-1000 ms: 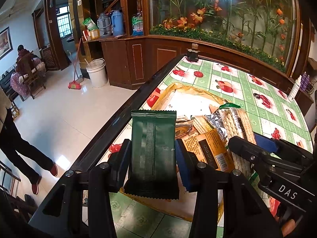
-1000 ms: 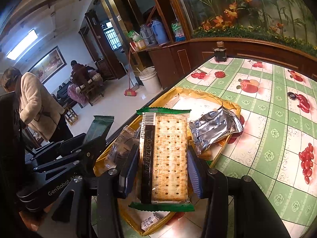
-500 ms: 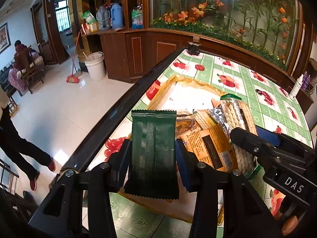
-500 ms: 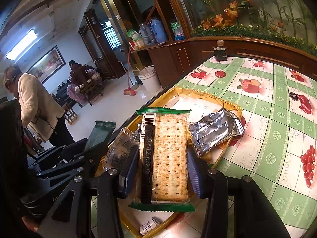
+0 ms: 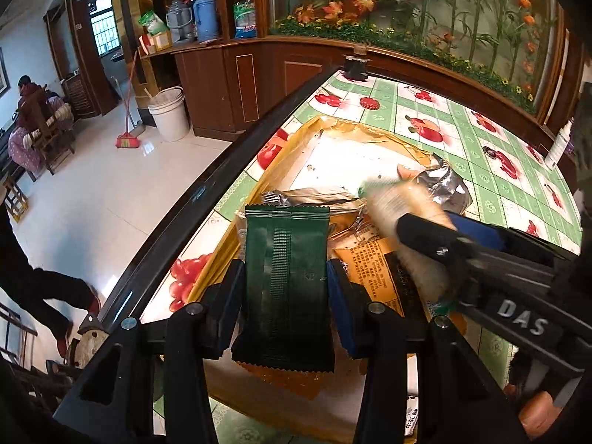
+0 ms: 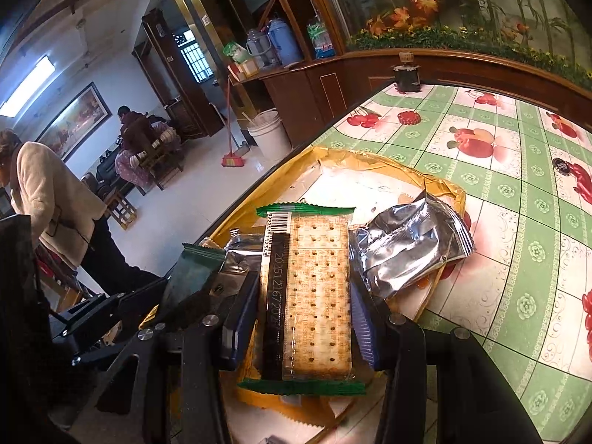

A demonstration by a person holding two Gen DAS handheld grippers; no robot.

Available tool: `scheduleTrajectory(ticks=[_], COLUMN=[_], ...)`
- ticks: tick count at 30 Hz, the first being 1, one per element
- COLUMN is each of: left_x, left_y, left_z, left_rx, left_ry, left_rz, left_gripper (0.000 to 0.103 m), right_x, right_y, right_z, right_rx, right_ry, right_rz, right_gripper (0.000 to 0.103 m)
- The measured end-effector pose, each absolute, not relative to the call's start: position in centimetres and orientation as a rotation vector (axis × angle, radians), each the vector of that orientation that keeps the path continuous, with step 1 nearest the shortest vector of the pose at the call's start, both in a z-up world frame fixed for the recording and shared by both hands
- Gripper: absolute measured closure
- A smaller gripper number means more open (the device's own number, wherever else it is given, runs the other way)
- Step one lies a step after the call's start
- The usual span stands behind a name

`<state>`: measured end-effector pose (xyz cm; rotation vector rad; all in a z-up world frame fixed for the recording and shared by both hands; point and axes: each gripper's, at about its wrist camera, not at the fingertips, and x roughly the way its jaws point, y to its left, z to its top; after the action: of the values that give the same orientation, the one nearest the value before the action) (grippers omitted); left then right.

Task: Organize snacks
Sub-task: 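Open the left tool to drop the green pack in the tray while the right tool releases the cracker pack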

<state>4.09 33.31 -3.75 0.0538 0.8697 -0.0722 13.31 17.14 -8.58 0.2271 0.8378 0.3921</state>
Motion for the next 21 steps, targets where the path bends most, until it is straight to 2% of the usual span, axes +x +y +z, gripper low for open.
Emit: scheduleTrajectory(ticks=[1,3,5,7,10,21], left_x=[4.1,3.9,3.7,3.5,3.3,3.2], left_y=[33.3,33.3,33.2,33.2,33.3,33.2], left_z=[-3.7,-3.4,-3.1,-2.8,-2.3,-1.6], left_rx=[0.052,0.054,0.063,0.061,0.061,0.058], left_ry=[0.871,0.861,0.850,0.835,0.823,0.822], left_rz=[-0.079,-0.076,-0.069,-0.066,-0.054,-0.048], left_gripper=[0.055,0.055,0.047,0.047,0.038,0.037], right_x=[13.5,13.5,13.4,13.1,12.6,10.7], right_y=[17.1,17.1,17.1,16.8,16.1,14.5], right_z=[-8.7,-8.8,-8.7,-8.7,-8.4,-6.5], right_rx=[0.227,0.231,0.231,0.240,0.260,0.284], right_ry=[0.841,0.842,0.839,0.831,0.815,0.759], right_rz=[0.394,0.402,0.401,0.400,0.391,0.376], right_gripper=[0.053,0.053,0.052,0.050,0.047,0.039])
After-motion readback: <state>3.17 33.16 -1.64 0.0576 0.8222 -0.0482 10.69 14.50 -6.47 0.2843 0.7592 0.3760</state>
